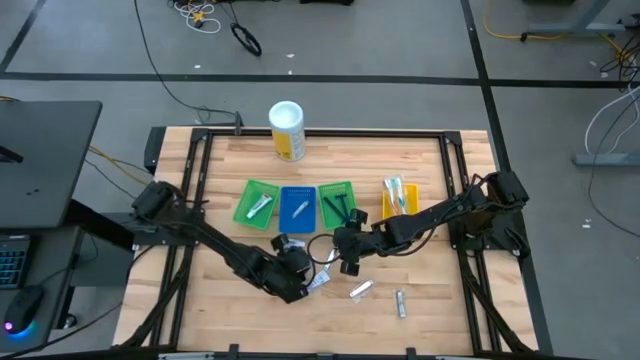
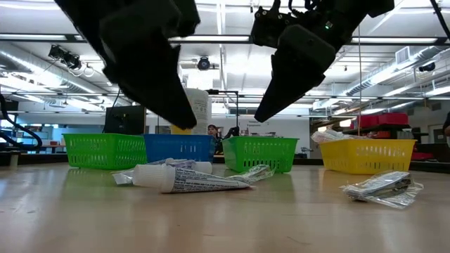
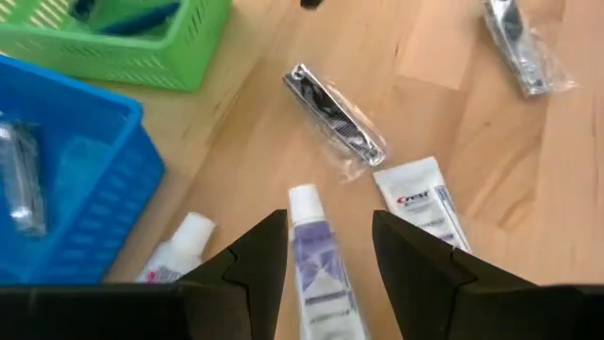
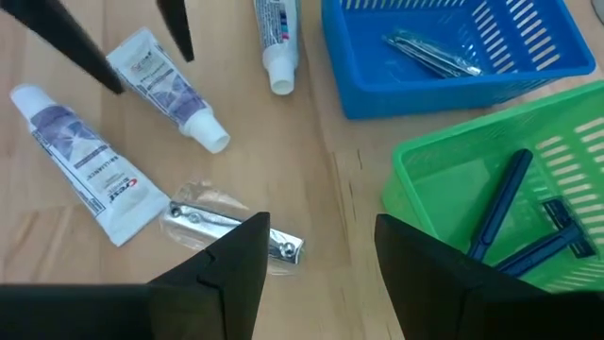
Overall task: Pick & Place Travel size toiletries
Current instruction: Put the purple and white toothpaste into the left green bin
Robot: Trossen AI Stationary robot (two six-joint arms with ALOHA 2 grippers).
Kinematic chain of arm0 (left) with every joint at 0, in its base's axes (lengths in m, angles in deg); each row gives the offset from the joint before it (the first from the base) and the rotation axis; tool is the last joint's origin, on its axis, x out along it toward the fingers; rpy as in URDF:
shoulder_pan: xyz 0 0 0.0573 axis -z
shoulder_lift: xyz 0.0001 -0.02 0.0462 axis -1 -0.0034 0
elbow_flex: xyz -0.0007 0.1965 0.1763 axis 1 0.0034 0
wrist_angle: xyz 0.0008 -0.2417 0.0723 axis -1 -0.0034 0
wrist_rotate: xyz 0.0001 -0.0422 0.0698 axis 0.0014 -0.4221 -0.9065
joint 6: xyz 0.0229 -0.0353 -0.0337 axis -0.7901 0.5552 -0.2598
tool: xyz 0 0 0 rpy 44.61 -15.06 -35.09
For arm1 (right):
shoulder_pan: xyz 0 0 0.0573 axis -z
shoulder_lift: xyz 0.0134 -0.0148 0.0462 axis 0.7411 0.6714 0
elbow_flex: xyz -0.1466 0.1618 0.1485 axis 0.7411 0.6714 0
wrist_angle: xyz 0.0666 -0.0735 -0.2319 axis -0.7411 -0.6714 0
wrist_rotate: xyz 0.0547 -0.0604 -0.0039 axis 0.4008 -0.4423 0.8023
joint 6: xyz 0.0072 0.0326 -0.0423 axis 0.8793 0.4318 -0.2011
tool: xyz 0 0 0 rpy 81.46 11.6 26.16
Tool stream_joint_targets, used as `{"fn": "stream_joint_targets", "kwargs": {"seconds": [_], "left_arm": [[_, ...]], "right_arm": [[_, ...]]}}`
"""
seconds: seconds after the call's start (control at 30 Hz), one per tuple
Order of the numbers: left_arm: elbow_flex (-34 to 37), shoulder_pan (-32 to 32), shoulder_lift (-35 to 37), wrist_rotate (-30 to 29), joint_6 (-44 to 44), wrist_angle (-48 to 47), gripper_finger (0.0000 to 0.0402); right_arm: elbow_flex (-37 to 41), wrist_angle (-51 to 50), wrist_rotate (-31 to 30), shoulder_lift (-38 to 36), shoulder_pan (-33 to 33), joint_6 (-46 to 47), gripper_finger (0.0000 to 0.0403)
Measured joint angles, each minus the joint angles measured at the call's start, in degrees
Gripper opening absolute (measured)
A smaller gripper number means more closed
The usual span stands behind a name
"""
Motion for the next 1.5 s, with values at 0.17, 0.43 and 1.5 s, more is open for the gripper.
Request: {"fn": "stream_joint_targets", "kwargs": {"seconds": [0.17, 0.43, 1.5], "left_arm": [[0.0, -0.02, -3.36, 0.82, 0.61, 0.43, 0.0167], [0.16, -0.02, -4.71, -1.56, 0.48, 0.16, 0.0167], [0.35, -4.21, -3.7, 9.8, -4.96, 3.03, 0.0238]], "right_arm": [[0.0, -0.33, 0.02, 0.0, 0.0, 0.0, 0.0204], [0.0, -0.33, 0.26, 0.0, 0.0, 0.0, 0.0204], [0.0, -0.33, 0.46, 0.0, 0.0, -0.43, 0.0204]]}}
